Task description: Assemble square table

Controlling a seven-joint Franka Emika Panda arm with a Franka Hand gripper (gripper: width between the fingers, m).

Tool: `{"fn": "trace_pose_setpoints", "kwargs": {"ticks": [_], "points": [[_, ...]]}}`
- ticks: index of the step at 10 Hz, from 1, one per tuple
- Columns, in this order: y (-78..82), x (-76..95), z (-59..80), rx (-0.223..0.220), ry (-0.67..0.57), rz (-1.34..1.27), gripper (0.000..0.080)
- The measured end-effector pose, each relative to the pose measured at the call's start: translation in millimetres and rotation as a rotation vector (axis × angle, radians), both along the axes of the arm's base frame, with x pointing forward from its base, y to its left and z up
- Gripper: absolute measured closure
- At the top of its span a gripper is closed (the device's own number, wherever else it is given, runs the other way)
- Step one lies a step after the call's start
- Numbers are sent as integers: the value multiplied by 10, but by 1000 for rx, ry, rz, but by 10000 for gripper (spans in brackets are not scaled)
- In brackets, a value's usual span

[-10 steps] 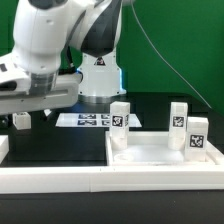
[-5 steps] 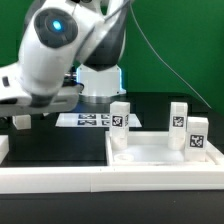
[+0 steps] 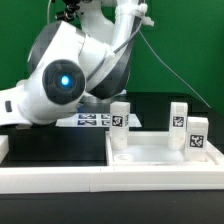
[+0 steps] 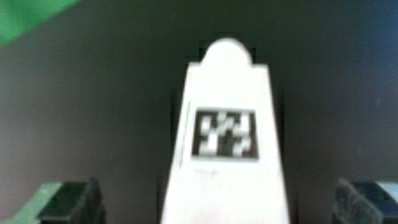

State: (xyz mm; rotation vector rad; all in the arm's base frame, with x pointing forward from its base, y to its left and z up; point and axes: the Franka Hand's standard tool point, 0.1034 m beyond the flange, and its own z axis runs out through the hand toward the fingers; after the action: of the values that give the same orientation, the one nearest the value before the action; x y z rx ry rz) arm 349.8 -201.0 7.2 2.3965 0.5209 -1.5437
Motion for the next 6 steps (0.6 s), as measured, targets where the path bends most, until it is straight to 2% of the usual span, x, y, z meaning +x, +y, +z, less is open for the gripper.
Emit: {"fn": "trace_pose_setpoints", "kwargs": {"ticks": [4, 6], "points": [[-37, 6, -23, 0, -8, 1, 151], [-37, 3, -24, 0, -8, 0, 402]]}}
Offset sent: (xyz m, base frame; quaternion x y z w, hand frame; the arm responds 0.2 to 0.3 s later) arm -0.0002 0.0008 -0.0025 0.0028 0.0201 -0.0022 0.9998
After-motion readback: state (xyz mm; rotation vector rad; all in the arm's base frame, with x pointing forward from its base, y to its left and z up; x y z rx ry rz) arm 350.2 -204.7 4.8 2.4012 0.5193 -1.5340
